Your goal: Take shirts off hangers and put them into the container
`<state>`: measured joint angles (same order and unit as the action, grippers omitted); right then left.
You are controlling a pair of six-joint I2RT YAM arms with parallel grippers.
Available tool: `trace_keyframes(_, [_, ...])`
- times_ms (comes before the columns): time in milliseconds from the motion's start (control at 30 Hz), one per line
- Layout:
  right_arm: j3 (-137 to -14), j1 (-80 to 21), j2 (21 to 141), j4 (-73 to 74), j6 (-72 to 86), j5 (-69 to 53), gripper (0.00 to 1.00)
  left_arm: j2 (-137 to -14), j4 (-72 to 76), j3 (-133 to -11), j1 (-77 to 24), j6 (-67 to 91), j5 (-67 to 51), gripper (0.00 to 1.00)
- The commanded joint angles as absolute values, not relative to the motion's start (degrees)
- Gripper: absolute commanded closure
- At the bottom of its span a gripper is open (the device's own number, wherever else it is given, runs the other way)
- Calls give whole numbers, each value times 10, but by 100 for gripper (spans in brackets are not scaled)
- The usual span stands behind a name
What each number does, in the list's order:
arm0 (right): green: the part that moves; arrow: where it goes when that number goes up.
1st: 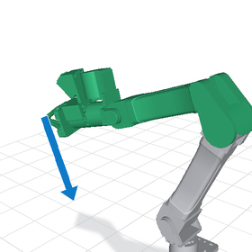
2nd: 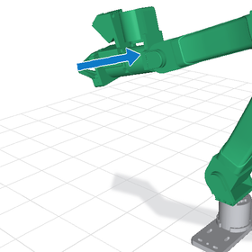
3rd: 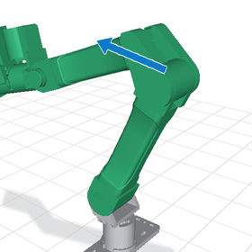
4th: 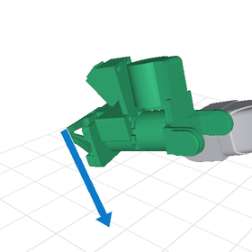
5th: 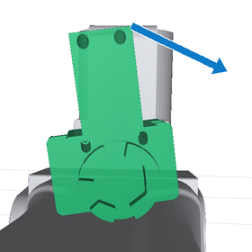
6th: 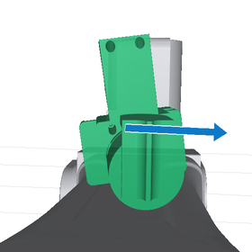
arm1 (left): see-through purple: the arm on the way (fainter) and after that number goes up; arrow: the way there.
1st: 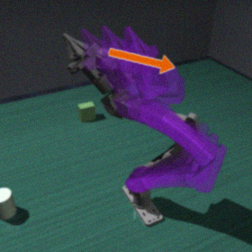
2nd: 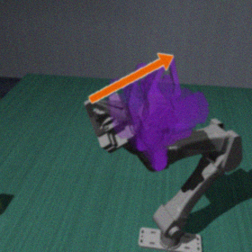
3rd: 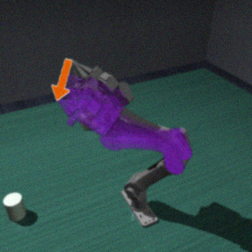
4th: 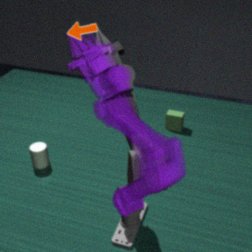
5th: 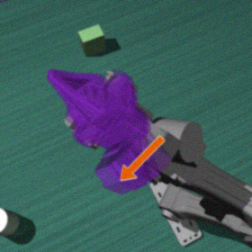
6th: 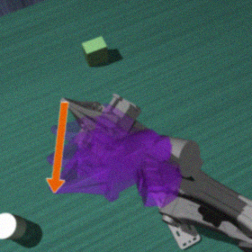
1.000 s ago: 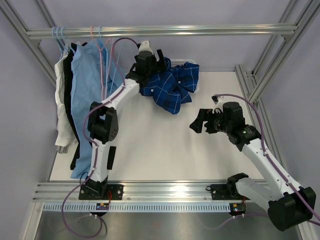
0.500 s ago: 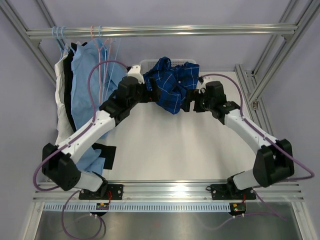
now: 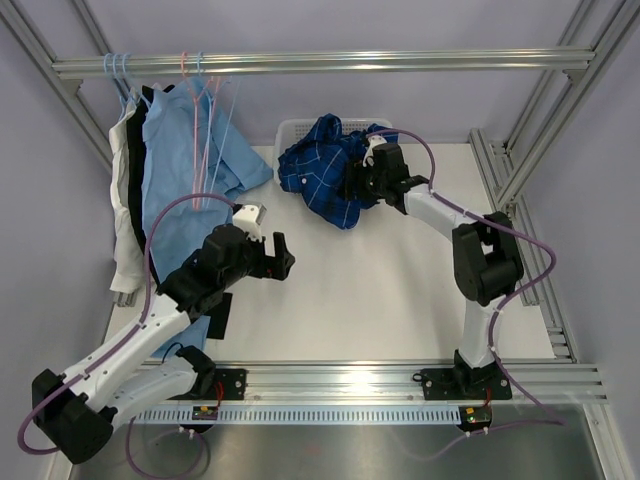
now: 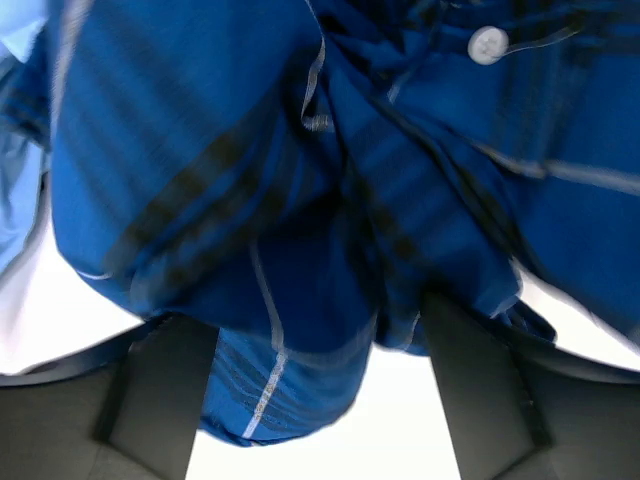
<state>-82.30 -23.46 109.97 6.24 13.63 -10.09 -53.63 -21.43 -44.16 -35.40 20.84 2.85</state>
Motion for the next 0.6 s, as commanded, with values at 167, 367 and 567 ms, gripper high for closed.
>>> trace_keyframes(167, [-932,-243,1143,72,110,-142,70,-459,-183,-358,-355,169,54,1])
trace_keyframes(367, [-1040,-243,1158,106,91,-123,100,-463,-171,-350,-355,160,80,1])
trace_keyframes(567, [-1160,-243,1229,119,98,-50,100,-467,-171,-348,-356,161,87,1])
